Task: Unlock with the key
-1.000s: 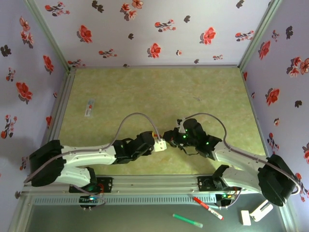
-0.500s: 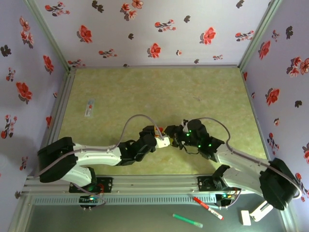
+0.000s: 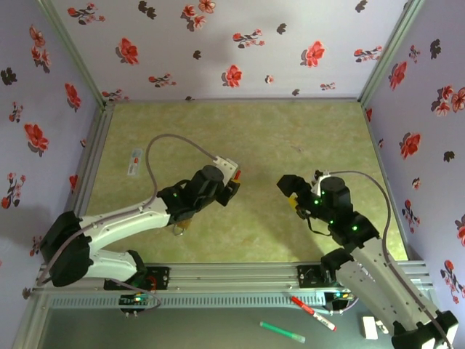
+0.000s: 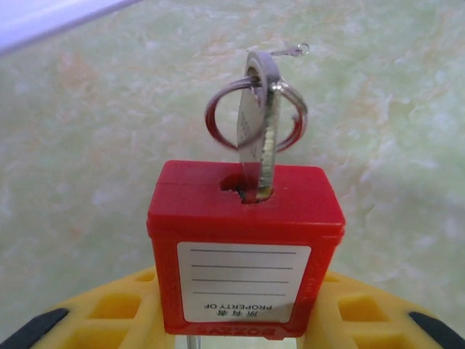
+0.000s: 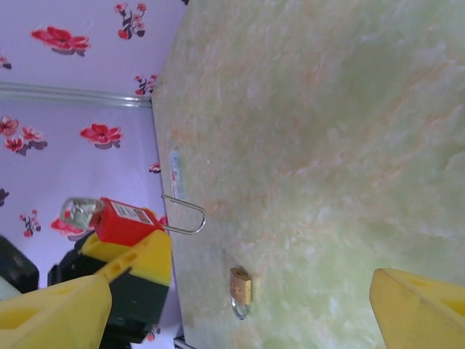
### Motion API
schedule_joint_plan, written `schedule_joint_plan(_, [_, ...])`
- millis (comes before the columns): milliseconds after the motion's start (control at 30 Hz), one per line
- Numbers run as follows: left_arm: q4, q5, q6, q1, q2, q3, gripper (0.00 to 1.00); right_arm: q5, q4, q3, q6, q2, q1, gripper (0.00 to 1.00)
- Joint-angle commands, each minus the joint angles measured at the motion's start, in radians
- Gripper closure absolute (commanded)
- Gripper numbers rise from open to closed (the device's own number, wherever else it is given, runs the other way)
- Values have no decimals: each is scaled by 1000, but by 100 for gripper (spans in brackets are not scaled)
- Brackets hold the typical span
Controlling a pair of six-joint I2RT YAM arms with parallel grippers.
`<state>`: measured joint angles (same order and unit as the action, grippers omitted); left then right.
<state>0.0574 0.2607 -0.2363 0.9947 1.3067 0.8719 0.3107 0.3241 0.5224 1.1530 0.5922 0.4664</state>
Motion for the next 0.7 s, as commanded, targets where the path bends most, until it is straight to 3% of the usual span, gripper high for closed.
schedule_joint_plan(0, [70, -113, -238, -22, -25, 82, 100, 24, -185, -54, -77, 0, 44, 9])
schedule_joint_plan(267, [104, -172, -363, -39, -9, 156, 100, -105, -402, -127, -160, 82, 237, 13])
schedule_joint_plan(433, [152, -123, -255, -41, 18, 161, 100, -115, -417, -145, -165, 138, 245, 14])
schedule_joint_plan(667, [232, -22, -44, -54, 159, 193, 100, -169, -284, -138, -201, 29, 246, 11])
